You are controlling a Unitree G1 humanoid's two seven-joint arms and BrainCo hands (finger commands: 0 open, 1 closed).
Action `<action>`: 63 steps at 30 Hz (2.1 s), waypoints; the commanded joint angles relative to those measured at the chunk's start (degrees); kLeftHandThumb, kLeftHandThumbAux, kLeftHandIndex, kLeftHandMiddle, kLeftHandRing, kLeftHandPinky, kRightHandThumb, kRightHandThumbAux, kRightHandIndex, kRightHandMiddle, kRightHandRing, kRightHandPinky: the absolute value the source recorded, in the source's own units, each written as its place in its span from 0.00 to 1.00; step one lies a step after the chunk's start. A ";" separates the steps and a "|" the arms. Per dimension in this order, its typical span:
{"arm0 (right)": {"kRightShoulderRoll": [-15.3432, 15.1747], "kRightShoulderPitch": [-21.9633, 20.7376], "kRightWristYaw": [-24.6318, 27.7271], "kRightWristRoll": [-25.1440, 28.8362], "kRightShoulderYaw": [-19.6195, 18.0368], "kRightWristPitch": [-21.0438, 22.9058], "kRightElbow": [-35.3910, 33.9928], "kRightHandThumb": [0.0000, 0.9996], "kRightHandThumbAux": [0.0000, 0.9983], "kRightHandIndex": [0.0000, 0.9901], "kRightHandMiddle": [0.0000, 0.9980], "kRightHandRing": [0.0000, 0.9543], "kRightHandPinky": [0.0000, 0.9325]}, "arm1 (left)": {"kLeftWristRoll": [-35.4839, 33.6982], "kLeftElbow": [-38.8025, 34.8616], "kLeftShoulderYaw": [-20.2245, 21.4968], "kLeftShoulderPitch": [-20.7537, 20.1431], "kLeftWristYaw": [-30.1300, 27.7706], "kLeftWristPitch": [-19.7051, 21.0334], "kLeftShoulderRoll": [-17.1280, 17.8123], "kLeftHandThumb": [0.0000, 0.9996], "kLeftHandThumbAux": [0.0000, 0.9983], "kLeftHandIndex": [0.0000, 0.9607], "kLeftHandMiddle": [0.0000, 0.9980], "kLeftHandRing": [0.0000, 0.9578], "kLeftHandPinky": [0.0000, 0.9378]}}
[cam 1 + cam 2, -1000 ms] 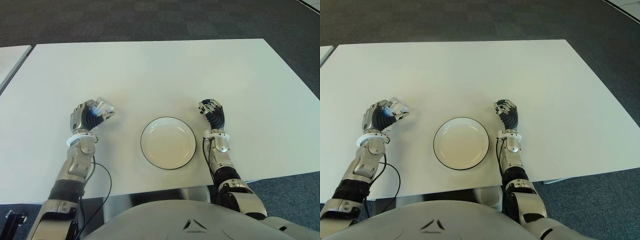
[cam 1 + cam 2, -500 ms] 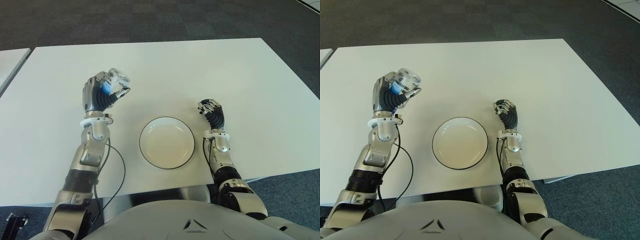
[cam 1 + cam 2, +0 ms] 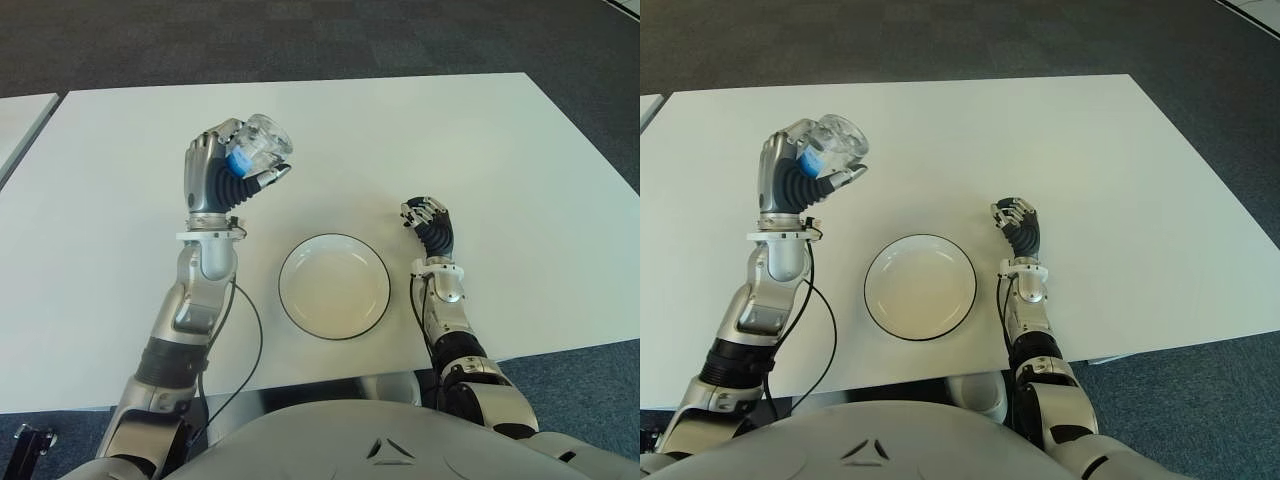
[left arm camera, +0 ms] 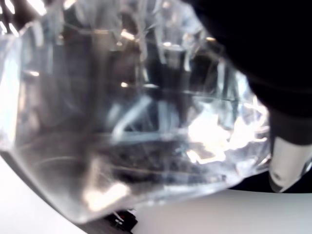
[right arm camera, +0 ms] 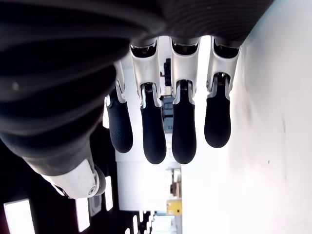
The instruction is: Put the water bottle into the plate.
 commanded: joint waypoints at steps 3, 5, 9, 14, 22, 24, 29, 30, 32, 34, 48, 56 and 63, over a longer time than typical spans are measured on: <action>-0.17 -0.33 0.40 0.04 0.11 1.30 0.50 0.71 0.73 0.43 0.49 0.52 0.59 | 5.35 1.15 -3.35 -0.22 1.94 -4.41 0.57 0.75 0.70 0.46 0.89 0.93 0.90; -0.25 -0.49 0.39 -0.13 0.18 1.31 0.70 0.71 0.73 0.43 0.48 0.53 0.59 | 7.22 2.84 -4.57 -1.26 1.87 -6.20 1.72 0.75 0.70 0.46 0.89 0.93 0.91; -0.26 -0.73 0.58 -0.04 0.16 1.32 0.98 0.71 0.73 0.43 0.49 0.53 0.59 | 9.91 5.04 -7.03 -1.86 0.75 -7.89 2.29 0.75 0.70 0.46 0.89 0.93 0.92; -0.11 -0.89 0.86 0.28 0.02 0.98 1.25 0.71 0.73 0.43 0.49 0.53 0.60 | 11.03 5.49 -10.52 -0.30 -1.62 -8.47 1.91 0.75 0.70 0.46 0.89 0.92 0.91; 0.08 -0.65 0.52 -0.04 0.13 0.63 0.94 0.71 0.73 0.43 0.49 0.53 0.60 | 10.71 5.60 -13.67 0.03 -6.88 -9.56 2.91 0.75 0.70 0.46 0.88 0.92 0.92; 0.14 -0.52 0.47 -0.11 0.18 0.65 0.73 0.71 0.73 0.43 0.49 0.54 0.60 | 10.97 6.17 -14.15 -0.20 -7.35 -10.03 3.21 0.74 0.70 0.46 0.88 0.92 0.92; 0.34 -0.15 0.52 -0.01 0.22 0.76 0.22 0.71 0.73 0.43 0.49 0.53 0.60 | 13.32 13.30 -16.79 -1.21 -3.75 -13.54 4.03 0.74 0.70 0.46 0.88 0.92 0.93; 0.40 -0.04 0.50 -0.01 0.23 0.72 0.07 0.71 0.73 0.43 0.49 0.53 0.60 | 13.62 14.03 -17.10 -1.22 -3.15 -14.16 4.17 0.74 0.70 0.46 0.88 0.92 0.93; 0.49 0.15 0.48 -0.03 0.26 0.68 -0.15 0.71 0.73 0.43 0.49 0.53 0.60 | 13.92 14.63 -17.41 -1.14 -2.65 -14.95 4.34 0.74 0.70 0.46 0.88 0.92 0.94; 0.61 0.37 0.52 -0.01 0.30 0.70 -0.44 0.71 0.73 0.43 0.49 0.53 0.60 | 13.93 14.73 -17.72 -0.77 -2.85 -15.36 4.56 0.74 0.70 0.46 0.88 0.92 0.94; 0.99 0.35 0.56 0.40 -0.04 1.05 -0.16 0.71 0.73 0.43 0.49 0.53 0.59 | 11.99 15.73 -18.99 2.33 -9.05 -13.51 4.40 0.74 0.70 0.46 0.89 0.93 0.95; 1.15 0.35 -0.22 0.05 -0.14 1.02 -0.11 0.71 0.73 0.43 0.49 0.53 0.59 | 8.87 14.72 -18.69 3.56 -16.88 -10.17 4.32 0.74 0.70 0.46 0.88 0.92 0.92; 1.21 0.25 0.56 0.88 -0.39 0.48 0.30 0.71 0.73 0.43 0.49 0.53 0.59 | 6.06 12.38 -18.64 4.72 -26.75 -3.54 3.82 0.75 0.70 0.46 0.86 0.89 0.87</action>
